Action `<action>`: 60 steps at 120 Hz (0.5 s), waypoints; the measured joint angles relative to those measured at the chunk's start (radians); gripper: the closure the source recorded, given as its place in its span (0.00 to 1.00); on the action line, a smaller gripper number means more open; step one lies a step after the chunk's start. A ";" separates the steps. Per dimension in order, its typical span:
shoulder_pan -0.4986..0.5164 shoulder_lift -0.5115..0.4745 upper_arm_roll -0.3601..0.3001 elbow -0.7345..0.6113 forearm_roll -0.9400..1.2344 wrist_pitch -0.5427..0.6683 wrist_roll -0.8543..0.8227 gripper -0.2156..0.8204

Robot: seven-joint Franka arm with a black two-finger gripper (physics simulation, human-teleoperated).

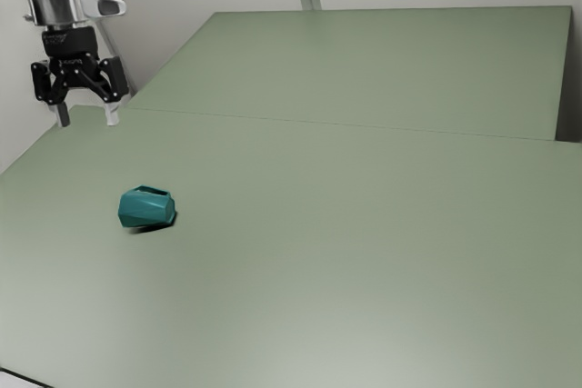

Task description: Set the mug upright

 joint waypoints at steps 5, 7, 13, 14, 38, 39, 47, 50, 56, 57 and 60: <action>-0.016 0.020 0.018 0.001 -0.001 0.072 0.016 0.22; -0.022 0.025 0.025 0.000 -0.003 0.098 0.022 0.22; -0.050 0.053 0.059 -0.007 -0.017 0.177 0.038 0.22; -0.055 0.060 0.066 -0.008 -0.022 0.190 0.041 0.22; 0.295 0.265 0.155 -0.094 -0.354 0.495 0.136 0.23; 0.308 0.272 0.155 -0.098 -0.370 0.505 0.142 0.23; 0.383 0.332 0.157 -0.138 -0.510 0.572 0.187 0.23; 0.401 0.352 0.157 -0.155 -0.561 0.594 0.206 0.23; 0.423 0.382 0.159 -0.184 -0.654 0.631 0.244 0.23; 0.426 0.386 0.159 -0.188 -0.668 0.636 0.250 0.23; 0.436 0.401 0.160 -0.197 -0.706 0.651 0.270 0.23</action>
